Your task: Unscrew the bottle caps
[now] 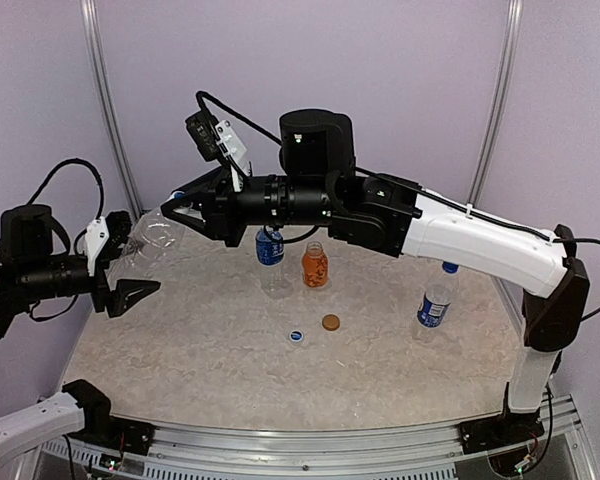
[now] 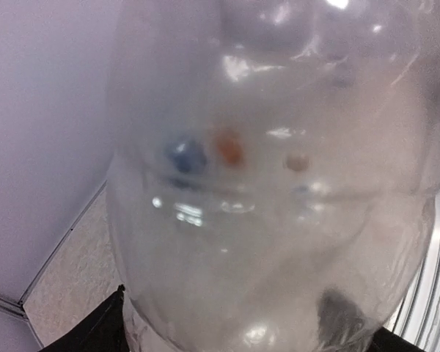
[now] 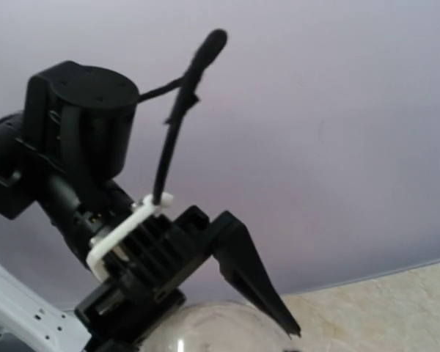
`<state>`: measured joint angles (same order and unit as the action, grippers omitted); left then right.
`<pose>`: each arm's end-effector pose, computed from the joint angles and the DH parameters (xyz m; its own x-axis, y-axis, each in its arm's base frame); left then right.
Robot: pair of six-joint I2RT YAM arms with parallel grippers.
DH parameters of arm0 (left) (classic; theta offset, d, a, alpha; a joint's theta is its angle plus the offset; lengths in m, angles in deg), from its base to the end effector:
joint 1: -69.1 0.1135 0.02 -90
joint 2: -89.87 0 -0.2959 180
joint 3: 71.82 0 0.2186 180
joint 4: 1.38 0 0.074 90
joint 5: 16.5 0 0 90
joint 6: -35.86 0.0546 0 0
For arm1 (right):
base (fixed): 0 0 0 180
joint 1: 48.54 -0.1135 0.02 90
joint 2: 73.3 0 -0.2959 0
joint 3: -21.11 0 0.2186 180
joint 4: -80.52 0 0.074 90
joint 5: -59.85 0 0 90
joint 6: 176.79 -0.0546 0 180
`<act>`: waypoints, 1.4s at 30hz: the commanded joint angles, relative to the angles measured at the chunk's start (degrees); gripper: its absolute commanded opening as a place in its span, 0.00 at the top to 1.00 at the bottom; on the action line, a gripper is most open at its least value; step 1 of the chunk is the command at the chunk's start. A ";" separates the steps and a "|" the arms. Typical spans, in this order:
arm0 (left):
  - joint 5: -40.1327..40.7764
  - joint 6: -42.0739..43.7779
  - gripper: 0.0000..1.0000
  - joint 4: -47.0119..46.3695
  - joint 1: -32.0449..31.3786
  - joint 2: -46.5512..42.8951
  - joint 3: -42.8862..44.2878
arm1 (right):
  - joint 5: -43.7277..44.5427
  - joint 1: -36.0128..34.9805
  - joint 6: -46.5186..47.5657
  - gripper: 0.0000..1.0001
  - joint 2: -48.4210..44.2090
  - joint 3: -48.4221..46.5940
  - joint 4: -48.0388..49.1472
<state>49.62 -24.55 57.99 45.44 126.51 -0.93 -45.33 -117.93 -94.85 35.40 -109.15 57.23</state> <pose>0.0603 -0.0505 0.3605 0.0089 0.4891 -0.8722 0.8030 0.5163 0.2976 0.1432 0.4214 0.4703 -0.1501 -0.0147 -0.9886 -0.9841 0.0978 0.1480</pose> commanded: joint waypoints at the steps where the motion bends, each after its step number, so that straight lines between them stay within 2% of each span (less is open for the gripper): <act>1: 1.30 1.44 0.24 -1.20 -0.64 0.48 1.96 | -2.64 -0.58 -1.55 1.00 1.03 -0.11 2.86; 4: 1.29 1.52 0.39 -1.24 -0.71 0.41 2.24 | -2.49 -0.60 -1.54 1.00 1.12 0.19 3.10; 6: 1.36 1.62 0.46 -1.24 -0.75 0.29 2.42 | -2.19 -0.63 -1.61 1.00 1.19 0.27 3.07; 7: 1.50 1.80 0.48 -1.18 -0.77 0.21 2.51 | -1.99 -0.64 -1.58 0.92 1.23 0.28 2.99; 8: 2.04 2.17 0.48 -1.27 -0.77 -0.10 2.60 | -1.17 -0.59 -1.60 0.75 1.09 0.48 2.69; 10: 4.74 3.92 0.51 -2.03 -0.77 -0.38 2.49 | 1.27 -0.54 -1.68 0.50 0.45 0.97 1.81; 12: 11.09 7.38 0.54 -4.39 -0.77 -0.93 1.73 | 4.64 -0.33 -2.17 0.31 -0.85 2.20 0.77; 15: 21.67 16.94 0.55 -11.75 -1.34 -1.97 -1.07 | 6.55 1.02 -5.34 0.22 -3.20 4.67 0.15; 18: 31.49 33.07 0.57 -21.92 -3.56 -3.15 -5.38 | 4.75 3.09 -9.59 0.19 -4.19 6.44 -0.60; 21: 36.60 47.44 0.58 -34.00 -5.24 -4.25 -10.46 | 3.82 4.46 -12.58 0.15 -3.50 6.85 -1.56; 23: 37.93 53.50 0.58 -38.02 -6.07 -4.70 -12.59 | 1.25 5.28 -14.30 0.15 -2.38 6.69 -0.71; 26: 39.93 56.51 0.58 -39.81 -7.48 -4.79 -13.13 | -2.25 5.98 -16.40 0.15 -0.09 4.88 -0.32; 31: 40.47 57.26 0.58 -39.83 -8.13 -5.06 -13.34 | -6.25 7.05 -18.66 0.34 2.76 2.20 0.16; 35: 40.49 57.17 0.58 -39.44 -8.16 -5.35 -13.62 | -7.84 7.34 -19.71 0.39 3.44 2.18 0.67; 37: 40.40 57.19 0.58 -39.32 -8.16 -5.44 -13.80 | -8.42 7.36 -19.93 0.48 3.60 2.16 0.82; 42: 39.99 57.10 0.58 -38.99 -8.53 -5.21 -13.87 | -9.28 7.45 -20.00 0.77 3.76 1.94 1.15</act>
<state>90.06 32.56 20.97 37.69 121.55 -14.20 -53.44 -110.98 -114.28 38.27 -105.67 57.97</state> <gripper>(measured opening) 0.512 0.308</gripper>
